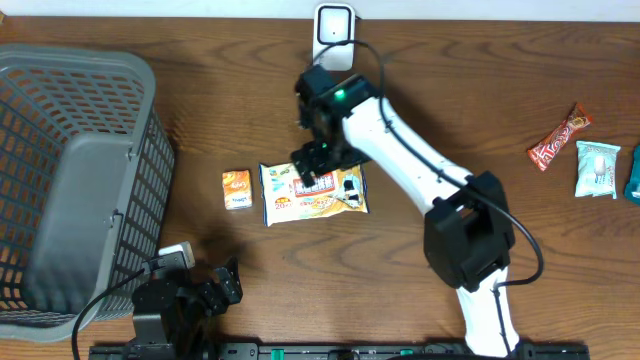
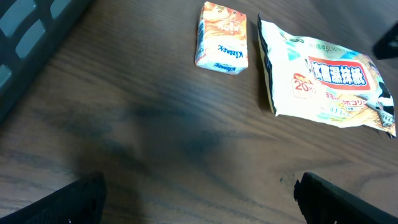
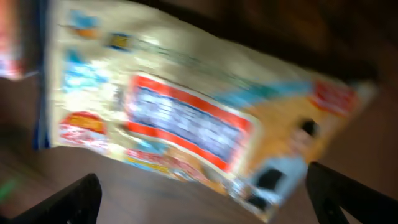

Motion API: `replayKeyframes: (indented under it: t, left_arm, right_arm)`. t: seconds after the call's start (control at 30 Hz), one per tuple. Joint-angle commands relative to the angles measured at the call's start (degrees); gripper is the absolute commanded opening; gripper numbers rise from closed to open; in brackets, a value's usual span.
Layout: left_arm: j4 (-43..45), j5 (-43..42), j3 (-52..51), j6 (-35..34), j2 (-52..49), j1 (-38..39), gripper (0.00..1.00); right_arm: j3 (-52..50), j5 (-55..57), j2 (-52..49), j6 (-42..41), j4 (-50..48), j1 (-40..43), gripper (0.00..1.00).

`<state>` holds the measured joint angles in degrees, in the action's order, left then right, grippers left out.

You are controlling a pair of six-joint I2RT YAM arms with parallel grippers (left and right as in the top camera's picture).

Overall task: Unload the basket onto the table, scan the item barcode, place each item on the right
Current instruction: 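Reach the right gripper to the small orange box and grasp it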

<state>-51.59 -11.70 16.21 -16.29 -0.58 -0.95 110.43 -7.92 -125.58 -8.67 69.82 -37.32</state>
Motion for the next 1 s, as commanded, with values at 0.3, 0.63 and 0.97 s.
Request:
replayKeyframes:
  t: [0.3, 0.63, 0.97]
  left_arm:
    - [-1.9, -0.1, -0.3, 0.3, 0.3, -0.1, 0.98]
    - [-1.9, -0.1, -0.3, 0.3, 0.3, -0.1, 0.98]
    - [-1.9, -0.1, -0.3, 0.3, 0.3, -0.1, 0.98]
  right_arm:
    - [-0.1, -1.4, -0.3, 4.0, -19.9, -13.6, 0.84]
    - [-0.1, -1.4, -4.2, -5.4, -25.3, -14.8, 0.73]
    - [-0.1, -1.4, -6.6, -12.1, -26.9, -14.6, 0.65]
